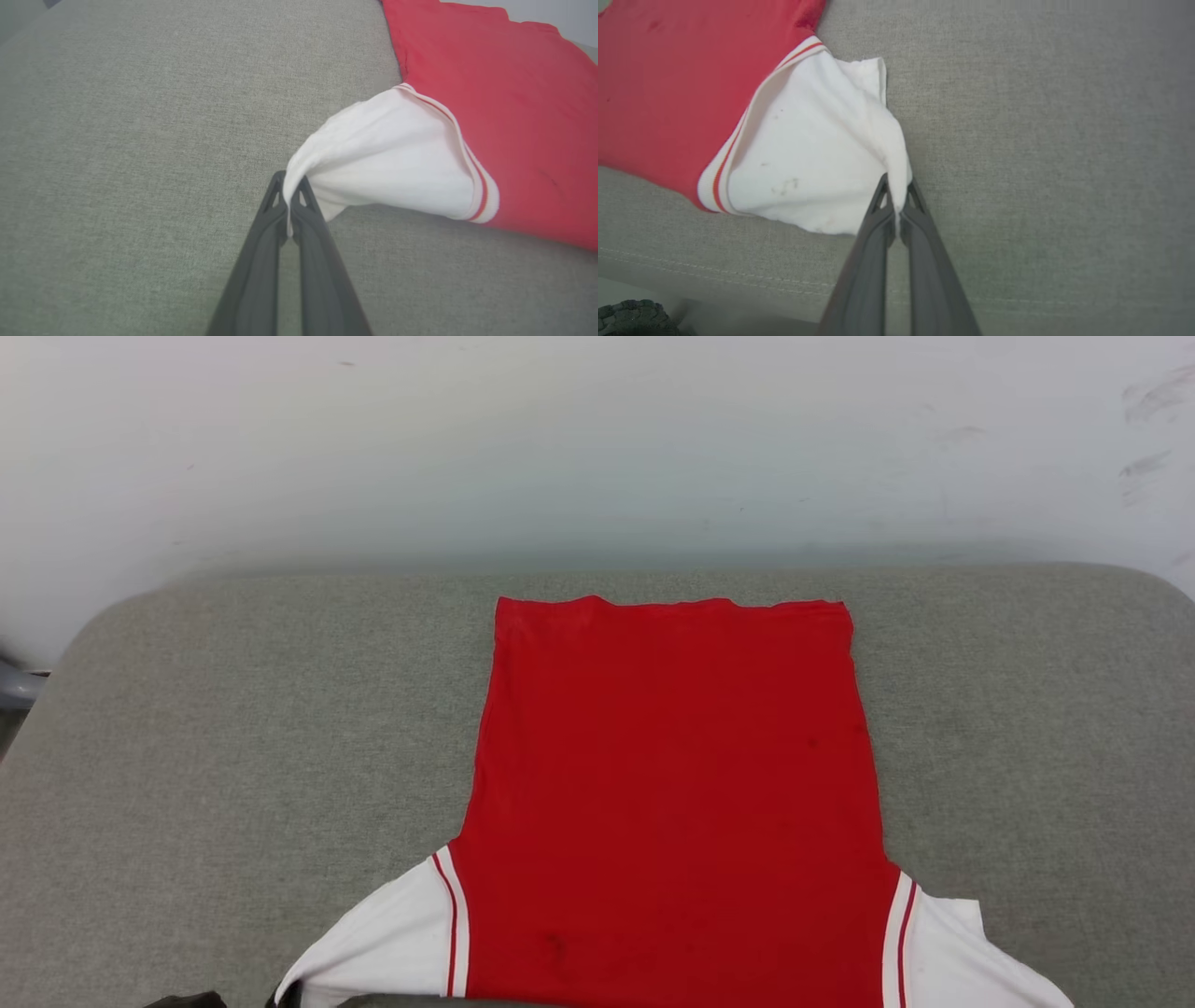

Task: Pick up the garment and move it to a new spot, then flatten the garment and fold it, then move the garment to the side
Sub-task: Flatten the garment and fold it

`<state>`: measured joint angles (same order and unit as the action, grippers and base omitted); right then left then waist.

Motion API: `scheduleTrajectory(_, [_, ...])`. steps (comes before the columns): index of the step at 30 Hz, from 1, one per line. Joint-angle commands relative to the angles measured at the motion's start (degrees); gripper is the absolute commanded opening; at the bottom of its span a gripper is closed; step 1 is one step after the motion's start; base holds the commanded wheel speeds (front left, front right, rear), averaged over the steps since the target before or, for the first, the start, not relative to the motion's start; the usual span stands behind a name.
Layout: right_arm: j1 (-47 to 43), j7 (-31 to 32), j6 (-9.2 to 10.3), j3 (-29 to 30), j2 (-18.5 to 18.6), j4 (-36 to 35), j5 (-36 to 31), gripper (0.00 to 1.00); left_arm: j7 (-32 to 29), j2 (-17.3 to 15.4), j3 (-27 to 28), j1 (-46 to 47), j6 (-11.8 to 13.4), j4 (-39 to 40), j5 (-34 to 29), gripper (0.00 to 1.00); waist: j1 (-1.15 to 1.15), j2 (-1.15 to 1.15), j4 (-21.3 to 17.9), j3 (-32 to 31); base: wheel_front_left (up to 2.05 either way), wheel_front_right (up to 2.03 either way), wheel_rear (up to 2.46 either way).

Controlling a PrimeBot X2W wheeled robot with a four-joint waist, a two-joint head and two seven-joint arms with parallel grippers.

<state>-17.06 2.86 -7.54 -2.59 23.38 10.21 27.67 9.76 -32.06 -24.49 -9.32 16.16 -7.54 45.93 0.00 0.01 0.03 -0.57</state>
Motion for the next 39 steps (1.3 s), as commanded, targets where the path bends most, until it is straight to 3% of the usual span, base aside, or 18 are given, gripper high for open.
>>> scheduleTrajectory(1, [0.2,0.1,0.10,0.5,-0.2,-0.5,-0.7,0.24,0.0,-0.1,-0.1,0.6,0.1,0.2,-0.4,0.00,0.00,-0.01,0.0,0.1,0.00,0.00,0.00])
scheduleTrajectory(2, [0.8,0.3,0.10,0.9,-0.1,-1.0,-1.2,0.68,0.0,0.0,-0.3,1.1,0.1,0.4,-0.6,0.00,0.00,-0.01,0.0,0.1,0.00,0.00,0.00])
scheduleTrajectory(3, [1.5,0.3,0.10,1.4,0.1,-1.6,-1.8,1.00,-0.2,0.1,-0.8,1.6,0.0,0.6,-1.1,0.00,0.00,-0.01,0.1,0.2,0.00,0.00,0.00])
scheduleTrajectory(11, [10.1,1.1,0.09,5.4,3.3,-7.4,-3.8,1.00,0.7,2.6,-3.3,6.5,-0.5,1.7,-3.6,0.00,0.00,-0.01,1.5,2.6,0.00,0.00,0.00])
scheduleTrajectory(17, [23.3,4.1,0.09,7.7,8.6,-11.3,-3.1,1.00,1.9,3.1,-3.4,10.4,-0.2,3.6,-5.7,0.00,0.00,-0.01,3.8,8.0,0.00,0.00,0.00])
scheduleTrajectory(22, [36.0,10.8,0.09,4.8,15.3,-12.0,-1.2,1.00,2.9,4.2,-3.5,14.1,-0.3,5.4,-7.2,0.00,0.00,-0.01,6.4,14.1,0.00,0.00,0.00])
scheduleTrajectory(26, [50.1,23.1,0.09,-0.5,18.5,-7.0,3.5,1.00,3.8,6.0,-3.7,17.6,-0.6,6.2,-8.5,0.00,0.00,-0.01,8.6,19.7,0.00,0.00,0.00])
scheduleTrajectory(33, [67.3,46.4,0.09,-7.8,17.2,2.7,8.7,1.00,4.7,7.9,-3.4,21.4,-1.2,6.3,-9.9,0.00,0.00,-0.01,10.5,26.5,0.00,0.00,0.00])
scheduleTrajectory(39, [76.6,55.6,0.08,-11.1,16.2,9.2,5.9,1.00,5.1,9.6,-3.8,24.9,-2.3,6.5,-11.3,0.00,0.00,-0.01,12.5,31.6,0.00,0.00,0.00])
